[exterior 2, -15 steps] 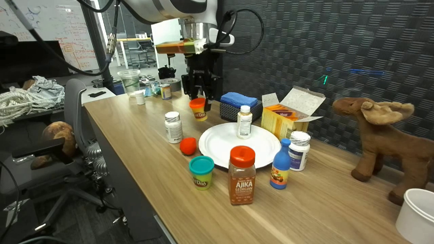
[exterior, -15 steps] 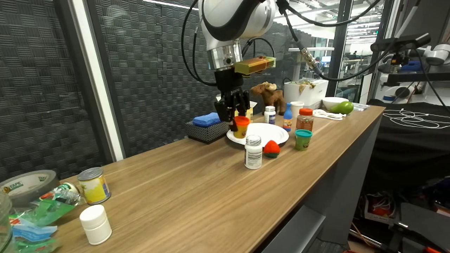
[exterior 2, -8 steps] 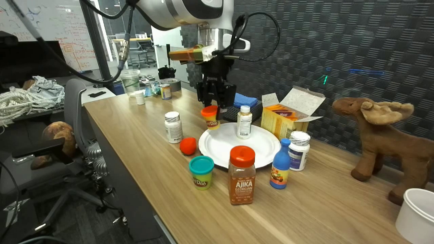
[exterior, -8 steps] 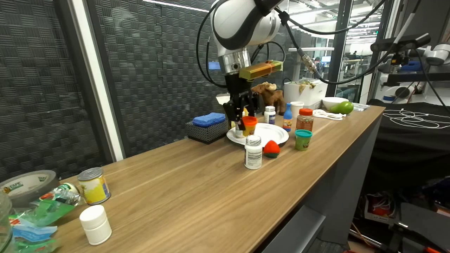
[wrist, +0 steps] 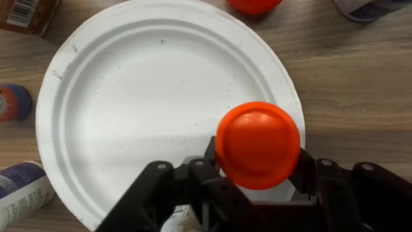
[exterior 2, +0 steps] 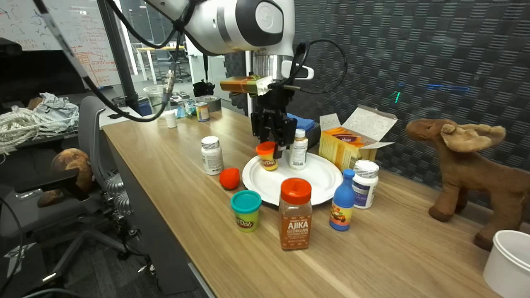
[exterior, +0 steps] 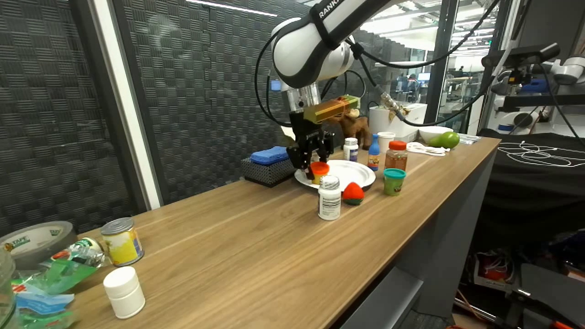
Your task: Put all the objects surrounding the plate on to the plate.
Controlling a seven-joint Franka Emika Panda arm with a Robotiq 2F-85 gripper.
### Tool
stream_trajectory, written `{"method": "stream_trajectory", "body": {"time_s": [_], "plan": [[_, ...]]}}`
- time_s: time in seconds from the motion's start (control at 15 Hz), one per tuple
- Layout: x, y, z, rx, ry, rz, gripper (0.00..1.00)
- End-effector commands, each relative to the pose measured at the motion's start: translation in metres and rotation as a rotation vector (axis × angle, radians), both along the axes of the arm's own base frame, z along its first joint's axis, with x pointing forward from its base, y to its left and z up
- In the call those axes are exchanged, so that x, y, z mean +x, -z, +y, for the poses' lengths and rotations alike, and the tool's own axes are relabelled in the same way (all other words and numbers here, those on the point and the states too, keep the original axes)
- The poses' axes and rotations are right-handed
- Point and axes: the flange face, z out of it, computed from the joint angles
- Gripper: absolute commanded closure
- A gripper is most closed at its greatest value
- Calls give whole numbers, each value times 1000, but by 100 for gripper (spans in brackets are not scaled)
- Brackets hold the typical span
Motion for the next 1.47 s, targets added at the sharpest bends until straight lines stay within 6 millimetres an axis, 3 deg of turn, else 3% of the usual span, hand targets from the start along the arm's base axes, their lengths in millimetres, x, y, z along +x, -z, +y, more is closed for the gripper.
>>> {"method": "stream_trajectory", "body": {"time_s": [0.0, 0.07, 0.33, 0.67, 0.87, 1.0, 1.27, 1.4], "plan": [[12, -11, -2, -18, 16, -44, 77], [12, -13, -1, -17, 13, -43, 35], [-9, -39, 19, -31, 8, -39, 3], [-54, -77, 72, -1, 50, -78, 0], [-85, -88, 106, 21, 97, -111, 0], [-103, -87, 119, 23, 144, -131, 0], [-126, -82, 121, 26, 191, -184, 0], [-128, -75, 110, 47, 177, -203, 0]]}}
